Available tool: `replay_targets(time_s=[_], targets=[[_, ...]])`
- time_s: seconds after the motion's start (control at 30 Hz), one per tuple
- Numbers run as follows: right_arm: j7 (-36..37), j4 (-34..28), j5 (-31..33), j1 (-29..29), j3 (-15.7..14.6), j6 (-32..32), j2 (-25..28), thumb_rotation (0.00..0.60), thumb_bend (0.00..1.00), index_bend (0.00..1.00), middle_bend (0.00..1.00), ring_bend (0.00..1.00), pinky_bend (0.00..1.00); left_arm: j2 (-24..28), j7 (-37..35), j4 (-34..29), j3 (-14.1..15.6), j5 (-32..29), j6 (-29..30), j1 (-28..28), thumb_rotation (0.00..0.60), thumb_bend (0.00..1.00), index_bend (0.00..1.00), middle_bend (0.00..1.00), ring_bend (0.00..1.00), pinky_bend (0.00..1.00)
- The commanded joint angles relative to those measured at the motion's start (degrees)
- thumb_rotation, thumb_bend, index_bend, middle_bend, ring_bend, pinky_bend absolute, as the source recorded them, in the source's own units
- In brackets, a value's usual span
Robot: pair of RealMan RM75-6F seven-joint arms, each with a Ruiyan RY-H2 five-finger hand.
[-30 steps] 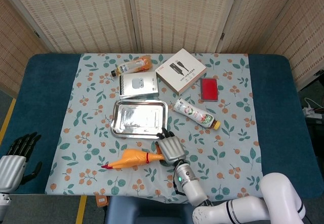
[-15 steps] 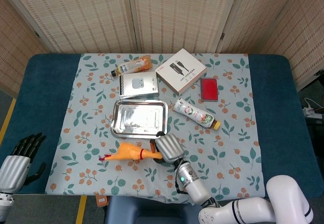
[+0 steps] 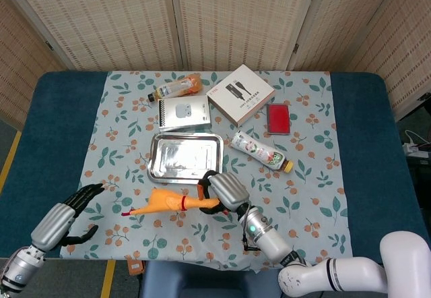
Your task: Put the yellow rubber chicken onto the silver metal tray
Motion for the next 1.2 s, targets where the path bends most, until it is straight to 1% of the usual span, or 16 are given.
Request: replay_targets(time_s=[0.03,0.1,0.2,0.3,0.4,0.5,0.57,0.63,0.67,0.8,0.9,1.1,1.2], targets=[[0.7,-0.7,0.5,0.0,1.0,-0.7,0.7,0.600,0.35,0.93,0.66,0.79,1.00,1.5,-3.7,-3.7,1.5,1.3,-6.6,-5.1,0.600,0.37,0.00,0.00,0.00,0.17],[0.3,-1.0,1.0,0.4,1.3,-1.2,0.9,0.600,0.35,0.93,0.66,0.79,1.00,2.2,-3.7,-6.5,1.4,0.7,-9.1,-6.8,0.600,0.35,0.00,0.00,0.00,0.15],[-1.4,-1.3,2.0,1.3,1.7,-1.3,0.5,0.600,0.35,0.93,0.66,0.79,1.00,1.8,1.0,-10.6,-0.6,-2.1,-11.5,-8.3,0.600,0.33,0.00,0.00,0.00,0.14],[-3.1,-1.6,3.0,2.1,2.1,-1.0,-0.2,0.600,0.35,0.93,0.66,0.79,1.00,0.9,5.6,-14.0,-2.2,-5.1,-13.3,-9.1,0.600,0.32,0.00,0.00,0.00,0.12],[-4.8,-1.9,3.7,2.8,2.1,-0.2,-1.3,0.600,0.35,0.93,0.66,0.79,1.00,0.5,9.4,-17.3,-3.1,-8.2,-16.2,-10.3,0.600,0.32,0.00,0.00,0.00,0.12],[-6.5,-2.2,4.5,3.3,2.2,0.8,-2.4,0.600,0.35,0.93,0.66,0.79,1.00,-0.4,12.4,-19.2,-4.0,-11.6,-19.2,-11.4,0.600,0.32,0.00,0.00,0.00,0.12],[-7.4,-2.3,5.0,3.5,2.4,1.5,-3.0,0.600,0.35,0.93,0.66,0.79,1.00,-1.1,13.3,-19.9,-4.5,-13.7,-20.7,-12.0,0.600,0.32,0.00,0.00,0.00,0.12],[-8.0,-2.5,5.5,3.8,2.8,2.1,-3.7,0.600,0.35,0.93,0.66,0.79,1.00,-1.5,12.1,-20.9,-4.8,-15.7,-22.7,-12.9,0.600,0.32,0.00,0.00,0.00,0.12],[-8.2,-2.6,5.8,3.9,3.0,2.3,-3.9,0.600,0.35,0.93,0.66,0.79,1.00,-1.5,11.9,-21.1,-5.0,-16.1,-23.3,-13.3,0.600,0.32,0.00,0.00,0.00,0.12],[-9.0,-3.3,6.6,4.3,3.3,2.7,-4.5,0.600,0.35,0.93,0.66,0.79,1.00,-2.7,15.3,-20.9,-5.6,-16.6,-22.8,-13.6,0.600,0.32,0.00,0.00,0.00,0.12],[-9.6,-4.1,7.1,4.6,3.3,2.8,-4.6,0.600,0.35,0.93,0.66,0.79,1.00,-3.5,15.7,-20.7,-6.3,-18.4,-23.6,-14.2,0.600,0.32,0.00,0.00,0.00,0.12],[-10.9,-6.2,7.7,4.9,3.2,3.3,-4.2,0.600,0.35,0.93,0.66,0.79,1.00,-5.1,17.3,-18.4,-7.7,-21.7,-25.2,-15.6,0.600,0.32,0.00,0.00,0.00,0.12],[-11.4,-7.2,7.7,4.9,3.1,3.7,-3.6,0.600,0.35,0.93,0.66,0.79,1.00,-5.6,18.4,-17.1,-8.2,-23.1,-24.9,-15.6,0.600,0.32,0.00,0.00,0.00,0.14]])
